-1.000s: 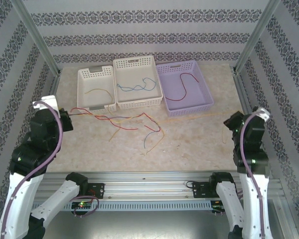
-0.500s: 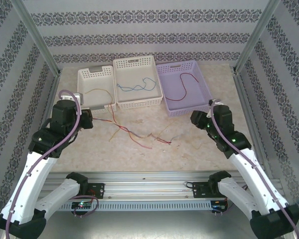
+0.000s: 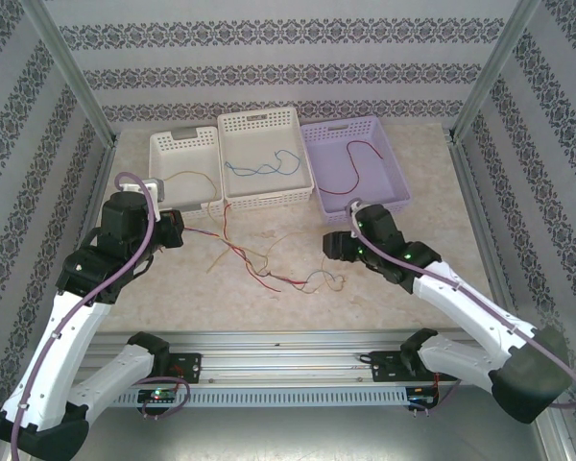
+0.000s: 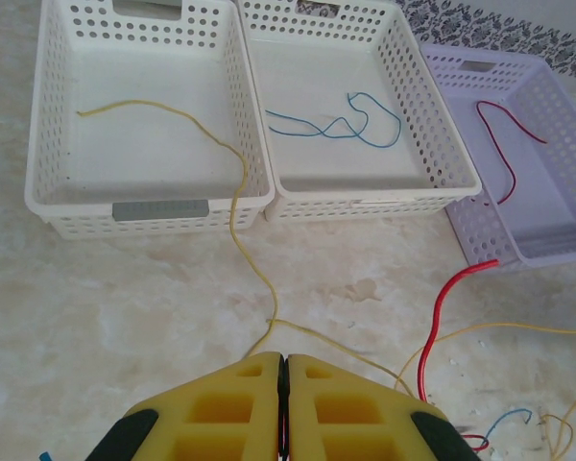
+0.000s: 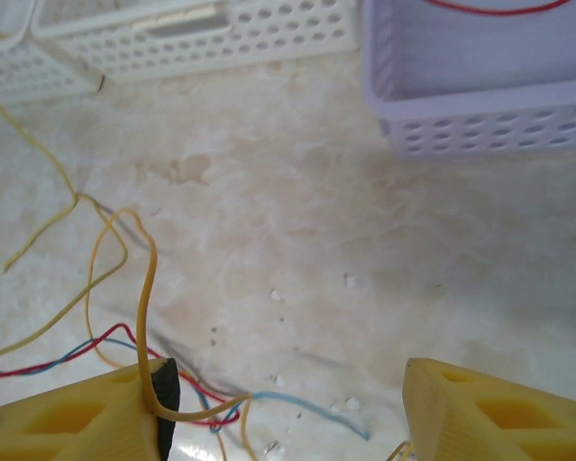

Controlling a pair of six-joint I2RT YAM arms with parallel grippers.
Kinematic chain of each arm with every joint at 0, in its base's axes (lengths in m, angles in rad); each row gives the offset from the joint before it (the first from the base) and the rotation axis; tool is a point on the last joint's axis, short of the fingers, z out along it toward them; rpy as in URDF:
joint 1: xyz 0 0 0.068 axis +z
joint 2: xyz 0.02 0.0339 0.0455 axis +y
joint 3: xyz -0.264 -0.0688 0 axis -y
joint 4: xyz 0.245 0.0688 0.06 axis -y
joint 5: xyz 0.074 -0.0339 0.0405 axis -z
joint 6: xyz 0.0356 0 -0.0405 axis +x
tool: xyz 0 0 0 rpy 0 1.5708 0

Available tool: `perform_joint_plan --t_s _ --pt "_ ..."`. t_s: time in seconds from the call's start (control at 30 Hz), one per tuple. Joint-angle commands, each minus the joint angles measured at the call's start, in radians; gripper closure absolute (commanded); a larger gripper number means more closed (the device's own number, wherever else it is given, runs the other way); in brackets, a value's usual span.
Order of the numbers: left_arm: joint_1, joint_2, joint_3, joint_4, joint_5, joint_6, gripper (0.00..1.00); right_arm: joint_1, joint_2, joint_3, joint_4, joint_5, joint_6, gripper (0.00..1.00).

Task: Untangle the cables

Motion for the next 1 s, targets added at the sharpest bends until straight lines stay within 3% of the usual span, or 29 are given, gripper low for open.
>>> perform_joint_plan --t_s 0.0,0.07,0.17,0.23,0.33,0.47,0.6,0.73,0.9,0.97 --pt "-0.008 -0.010 -0.018 0.048 0.023 -0.020 1.00 0.036 0.014 0.038 -0.049 0.099 -0.015 0.35" --pt "-0.008 -0.011 -0.023 0.052 0.028 -0.021 1.00 0.036 -0.001 0.035 -0.028 0.047 0.006 0.33" --pt "-0.010 -0.008 -0.028 0.057 0.041 -0.018 1.00 0.004 -0.073 -0.045 0.162 -0.174 0.104 0.27" --pt "-0.012 -0.006 -0.033 0.064 0.054 -0.017 1.00 0.016 -0.088 -0.036 0.178 -0.187 0.109 0.25" --pt "-0.020 -0.006 -0.044 0.086 0.071 -0.024 1.00 0.047 -0.044 -0.004 0.171 -0.226 0.076 0.23" --pt "-0.040 -0.006 -0.056 0.102 0.071 -0.026 1.00 0.068 0.022 -0.032 0.322 -0.430 0.115 0.20" --pt "-0.060 -0.007 -0.070 0.129 0.098 -0.027 1.00 0.129 0.051 -0.014 0.311 -0.387 0.055 0.20" --pt "-0.086 -0.010 -0.088 0.167 0.131 -0.027 1.00 0.136 0.083 -0.018 0.348 -0.402 0.055 0.30" --pt "-0.126 -0.024 -0.111 0.223 0.162 -0.019 1.00 0.148 0.165 -0.059 0.462 -0.371 0.094 0.30" --pt "-0.134 -0.031 -0.115 0.228 0.160 -0.013 1.00 0.159 0.204 -0.061 0.493 -0.346 0.094 0.35"
